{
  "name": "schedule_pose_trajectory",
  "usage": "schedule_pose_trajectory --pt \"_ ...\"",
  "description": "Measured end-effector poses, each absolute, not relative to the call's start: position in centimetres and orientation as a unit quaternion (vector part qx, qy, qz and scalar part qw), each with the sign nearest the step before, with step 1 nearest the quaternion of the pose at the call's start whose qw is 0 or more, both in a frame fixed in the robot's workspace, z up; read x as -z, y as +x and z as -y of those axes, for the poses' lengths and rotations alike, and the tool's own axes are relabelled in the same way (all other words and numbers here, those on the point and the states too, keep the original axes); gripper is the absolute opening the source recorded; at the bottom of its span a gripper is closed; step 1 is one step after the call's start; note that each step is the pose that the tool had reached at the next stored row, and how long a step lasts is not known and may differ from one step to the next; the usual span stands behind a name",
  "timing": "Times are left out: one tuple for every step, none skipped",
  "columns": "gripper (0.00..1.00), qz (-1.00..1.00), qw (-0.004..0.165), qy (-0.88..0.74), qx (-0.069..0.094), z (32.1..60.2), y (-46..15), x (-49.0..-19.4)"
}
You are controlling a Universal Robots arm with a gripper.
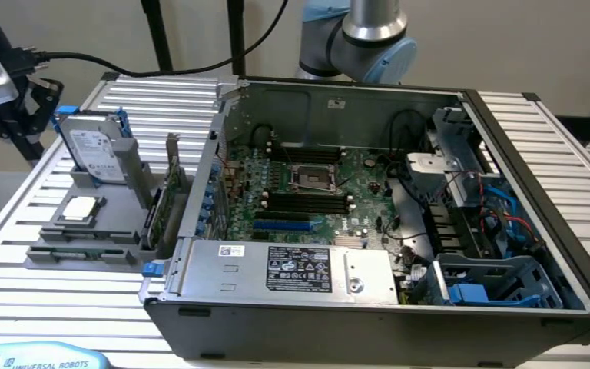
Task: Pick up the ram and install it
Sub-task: 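Pick up the ram and move it above insertion slot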
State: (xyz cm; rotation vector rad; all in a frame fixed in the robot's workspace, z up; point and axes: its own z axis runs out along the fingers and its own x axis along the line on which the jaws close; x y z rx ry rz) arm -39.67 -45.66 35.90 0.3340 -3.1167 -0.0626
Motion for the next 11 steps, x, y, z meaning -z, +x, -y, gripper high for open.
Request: schedule_pose_trajectory --pt "0.11 0.993 0.003 0.116 0.02 45.66 -39.67 -35.87" --pt "0.11 0.992 0.004 0.124 0.02 45.66 -39.67 -35.84" --pt "0.11 0.991 0.004 0.133 0.02 45.66 -39.67 -35.82" --pt "0.11 0.99 0.004 0.143 0.02 45.66 -39.67 -35.79" --pt "0.11 0.988 0.004 0.151 0.02 45.66 -39.67 -35.76" --pt "0.11 0.987 0.004 0.16 0.02 45.66 -39.67 -35.73" --pt "0.11 0.985 0.004 0.169 0.02 45.66 -39.67 -35.7" --pt "0.11 0.984 0.005 0.179 0.02 45.66 -39.67 -35.67" --pt "0.11 0.982 0.005 0.187 0.02 45.66 -39.67 -35.64" --pt "0.11 0.98 0.005 0.196 0.02 45.66 -39.67 -35.62" --pt "0.11 0.978 0.005 0.205 0.02 45.66 -39.67 -35.58"
